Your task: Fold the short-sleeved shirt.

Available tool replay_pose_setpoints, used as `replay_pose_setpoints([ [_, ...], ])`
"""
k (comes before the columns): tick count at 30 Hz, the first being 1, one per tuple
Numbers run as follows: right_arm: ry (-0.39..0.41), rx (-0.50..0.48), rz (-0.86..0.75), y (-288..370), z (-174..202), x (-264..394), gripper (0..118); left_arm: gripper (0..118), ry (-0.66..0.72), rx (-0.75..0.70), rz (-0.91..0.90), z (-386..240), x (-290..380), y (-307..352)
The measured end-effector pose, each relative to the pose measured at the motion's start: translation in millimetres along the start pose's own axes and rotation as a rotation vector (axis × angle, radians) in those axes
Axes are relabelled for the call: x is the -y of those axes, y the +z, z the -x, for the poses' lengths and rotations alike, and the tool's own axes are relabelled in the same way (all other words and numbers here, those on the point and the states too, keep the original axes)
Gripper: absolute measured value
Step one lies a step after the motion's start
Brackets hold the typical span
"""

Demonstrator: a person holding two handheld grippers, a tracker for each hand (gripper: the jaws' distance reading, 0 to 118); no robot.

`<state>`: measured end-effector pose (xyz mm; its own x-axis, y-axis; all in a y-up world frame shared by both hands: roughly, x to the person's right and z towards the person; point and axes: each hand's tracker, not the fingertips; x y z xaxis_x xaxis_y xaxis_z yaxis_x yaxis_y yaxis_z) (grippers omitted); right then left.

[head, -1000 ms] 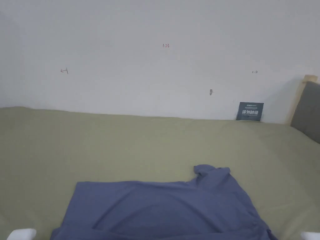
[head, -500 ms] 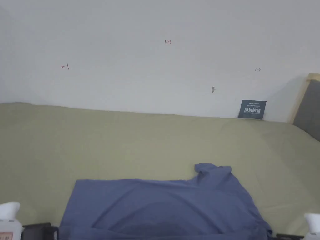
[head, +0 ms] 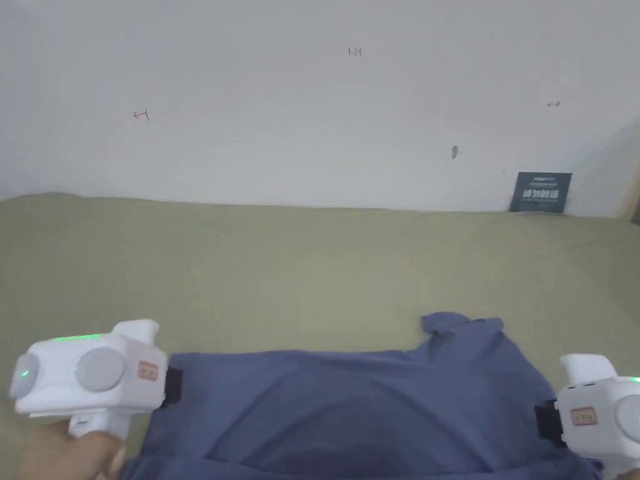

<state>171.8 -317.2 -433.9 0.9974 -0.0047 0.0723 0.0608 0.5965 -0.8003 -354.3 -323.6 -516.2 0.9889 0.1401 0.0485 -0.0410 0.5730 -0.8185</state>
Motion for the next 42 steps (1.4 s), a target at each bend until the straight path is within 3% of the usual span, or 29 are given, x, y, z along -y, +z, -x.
replay_pose_setpoints([
  [3, 0.008, 0.001, -0.006, -18, -1, -17, 7, 4, 0.027, -0.002, 0.041, 13, -45, -33],
  [4, 0.006, -0.006, -0.008, -23, -3, -25, 7, 17, 0.068, 0.007, 0.065, 20, -58, -45],
  [6, 0.011, -0.008, -0.014, -32, -4, -31, 7, 92, 0.100, 0.021, 0.089, 21, -74, -57],
  [7, 0.020, -0.007, -0.016, -35, -7, -36, 7, 111, 0.095, 0.008, 0.088, 23, -79, -67],
  [8, 0.026, -0.009, -0.018, -38, -9, -40, 7, 113, 0.093, -0.005, 0.091, 22, -82, -75],
  [13, 0.006, 0.016, -0.015, -53, -33, -57, 7, 109, 0.027, -0.019, 0.227, 4, -80, -111],
  [14, 0.018, 0.035, -0.015, -56, -37, -63, 7, 96, 0.005, -0.032, 0.258, -4, -78, -114],
  [16, 0.033, 0.066, -0.011, -60, -45, -76, 7, 48, -0.041, -0.051, 0.292, -11, -70, -120],
  [18, 0.017, 0.062, -0.012, -70, -60, -90, 7, 13, -0.094, -0.163, 0.224, -19, -65, -113],
  [19, 0.003, 0.043, -0.010, -75, -65, -97, 8, 4, -0.061, -0.083, 0.195, -18, -64, -109],
  [21, -0.011, -0.016, 0.067, -90, -72, -111, 11, 4, -0.027, -0.027, 0.188, -16, -60, -107],
  [22, -0.021, 0.003, 0.108, -101, -72, -117, 20, 4, -0.049, -0.060, 0.180, -19, -61, -106],
  [24, 0.005, 0.023, 0.174, -122, -71, -128, 90, 4, -0.095, -0.052, 0.168, -19, -58, -105],
  [25, 0.011, 0.032, 0.182, -132, -71, -130, 113, 4, -0.094, -0.053, 0.168, -17, -56, -105],
  [26, 0.019, 0.038, 0.164, -139, -71, -133, 117, 4, -0.091, -0.048, 0.171, -16, -60, -107],
  [29, 0.026, 0.095, 0.168, -167, -77, -138, 111, 4, -0.038, -0.016, 0.179, -7, -59, -110],
  [32, -0.015, 0.057, 0.253, -184, -78, -133, 106, 4, -0.032, -0.005, 0.181, -3, -61, -115],
  [34, -0.013, 0.053, 0.245, -180, -71, -124, 84, 4, -0.039, -0.001, 0.181, -4, -63, -115],
  [36, -0.027, 0.055, 0.211, -174, -64, -119, 72, 4, -0.053, 0.000, 0.186, -4, -64, -116],
  [37, -0.033, 0.060, 0.207, -168, -61, -118, 54, 4, -0.055, 0.001, 0.188, -3, -64, -116],
  [38, -0.036, 0.055, 0.190, -164, -59, -117, 7, 4, -0.058, 0.000, 0.189, -5, -66, -116],
  [42, 0.000, 0.124, 0.143, -145, -44, -120, 7, 4, -0.070, -0.014, 0.174, -8, -67, -110],
])
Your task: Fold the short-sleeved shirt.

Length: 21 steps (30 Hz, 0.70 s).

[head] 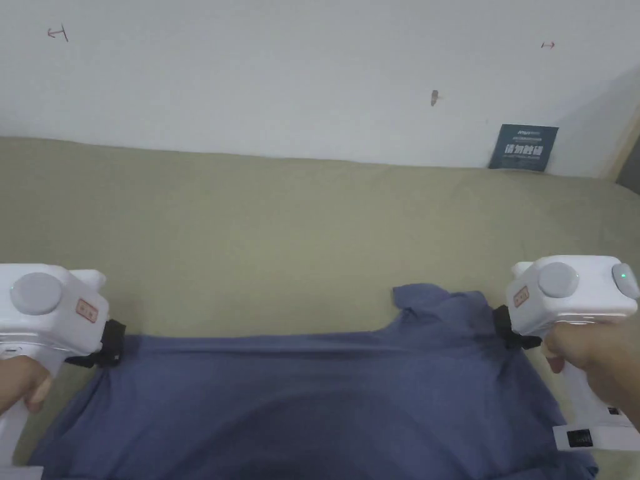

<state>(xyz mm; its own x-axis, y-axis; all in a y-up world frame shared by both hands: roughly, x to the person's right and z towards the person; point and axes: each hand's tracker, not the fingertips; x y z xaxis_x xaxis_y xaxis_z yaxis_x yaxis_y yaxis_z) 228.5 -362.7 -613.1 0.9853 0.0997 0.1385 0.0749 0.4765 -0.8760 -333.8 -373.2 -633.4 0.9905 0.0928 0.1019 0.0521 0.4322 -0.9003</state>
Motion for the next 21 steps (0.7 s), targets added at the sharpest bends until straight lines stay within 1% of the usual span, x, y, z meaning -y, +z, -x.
replay_pose_setpoints([
  [3, -0.004, -0.073, -0.034, 30, 0, 4, 7, 4, 0.006, 0.002, -0.028, 0, 1, 19],
  [5, 0.057, -0.078, -0.100, 57, 0, 13, 7, 4, -0.002, 0.017, -0.040, -1, 3, 38],
  [9, 0.088, -0.125, -0.147, 112, -11, 38, 7, 4, -0.002, 0.063, -0.102, 2, 18, 90],
  [10, 0.095, -0.122, -0.154, 124, -14, 48, 7, 4, 0.003, 0.070, -0.111, 5, 25, 102],
  [13, 0.091, -0.135, -0.180, 156, -28, 76, 7, 4, 0.009, 0.095, -0.141, 11, 53, 137],
  [16, 0.059, -0.162, -0.195, 184, -43, 110, 7, 4, 0.013, 0.103, -0.164, 18, 92, 163],
  [21, 0.041, -0.175, -0.193, 204, -52, 175, 7, 4, -0.005, 0.105, -0.158, 20, 162, 175],
])
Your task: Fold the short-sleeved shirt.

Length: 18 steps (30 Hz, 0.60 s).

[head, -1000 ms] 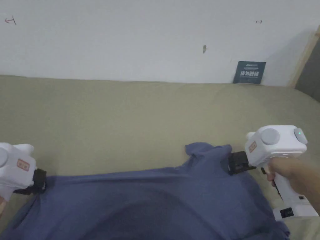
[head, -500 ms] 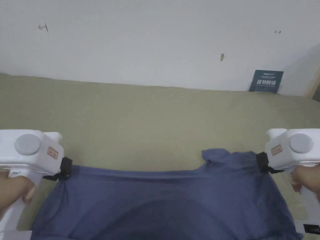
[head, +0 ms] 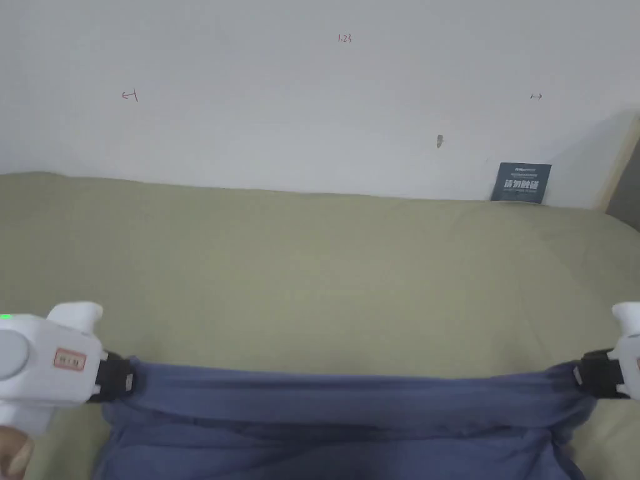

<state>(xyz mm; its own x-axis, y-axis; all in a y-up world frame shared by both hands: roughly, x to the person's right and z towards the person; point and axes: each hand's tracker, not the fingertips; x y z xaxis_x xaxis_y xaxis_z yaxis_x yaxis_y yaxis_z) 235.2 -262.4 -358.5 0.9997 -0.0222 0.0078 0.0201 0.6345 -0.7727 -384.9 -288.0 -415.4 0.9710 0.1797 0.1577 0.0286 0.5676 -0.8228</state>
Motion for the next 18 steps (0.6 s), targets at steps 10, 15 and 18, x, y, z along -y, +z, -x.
replay_pose_setpoints([
  [10, -0.062, 0.008, 0.156, -26, -14, 116, 7, 4, 0.077, 0.012, 0.136, 22, 108, -32],
  [15, -0.107, 0.024, 0.149, -37, -16, 132, 7, 5, 0.118, 0.035, 0.092, 33, 112, -37],
  [18, -0.098, 0.001, 0.175, -37, -14, 127, 8, 11, 0.112, 0.044, 0.071, 34, 113, -31],
])
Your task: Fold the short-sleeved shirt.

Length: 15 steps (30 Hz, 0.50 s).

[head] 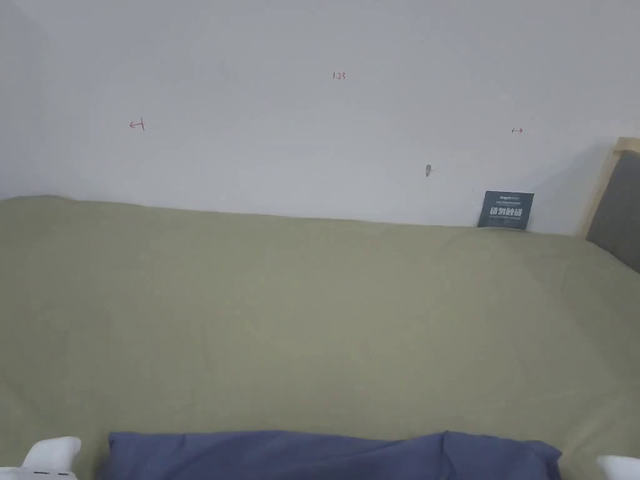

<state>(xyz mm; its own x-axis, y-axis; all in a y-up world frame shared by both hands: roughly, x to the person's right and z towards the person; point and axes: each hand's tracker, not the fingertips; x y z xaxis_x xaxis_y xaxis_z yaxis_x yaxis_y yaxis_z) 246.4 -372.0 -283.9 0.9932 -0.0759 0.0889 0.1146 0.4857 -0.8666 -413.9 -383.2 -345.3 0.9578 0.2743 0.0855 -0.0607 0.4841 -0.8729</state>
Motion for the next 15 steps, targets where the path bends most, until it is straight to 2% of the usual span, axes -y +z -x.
replay_pose_setpoints([
  [1, -0.024, -0.015, 0.045, 3, 0, -2, 11, 19, 0.007, -0.004, 0.001, -4, 1, 7],
  [3, -0.036, 0.003, 0.042, 19, 4, -6, 38, 75, 0.035, -0.013, -0.003, -4, -1, 24],
  [4, -0.029, 0.010, 0.026, 31, 7, -6, 57, 89, 0.054, 0.017, -0.022, -3, -3, 36],
  [5, -0.012, 0.010, -0.016, 41, 11, -8, 81, 93, 0.069, 0.050, -0.055, -4, -3, 47],
  [6, 0.003, 0.007, -0.057, 53, 17, -10, 88, 93, 0.081, 0.071, -0.085, -7, -7, 60],
  [8, 0.008, 0.004, -0.123, 73, 32, -14, 88, 93, 0.083, 0.041, -0.133, -17, -15, 81],
  [12, 0.015, 0.058, -0.172, 88, 65, -22, 87, 92, 0.001, -0.082, -0.236, -57, -21, 109],
  [13, 0.033, 0.072, -0.179, 88, 72, -21, 82, 89, -0.026, -0.089, -0.242, -67, -19, 110],
  [14, 0.046, 0.090, -0.192, 87, 78, -20, 62, 75, -0.042, -0.092, -0.245, -73, -17, 110],
  [15, 0.052, 0.106, -0.196, 85, 83, -19, 36, 49, -0.044, -0.094, -0.245, -80, -15, 109],
])
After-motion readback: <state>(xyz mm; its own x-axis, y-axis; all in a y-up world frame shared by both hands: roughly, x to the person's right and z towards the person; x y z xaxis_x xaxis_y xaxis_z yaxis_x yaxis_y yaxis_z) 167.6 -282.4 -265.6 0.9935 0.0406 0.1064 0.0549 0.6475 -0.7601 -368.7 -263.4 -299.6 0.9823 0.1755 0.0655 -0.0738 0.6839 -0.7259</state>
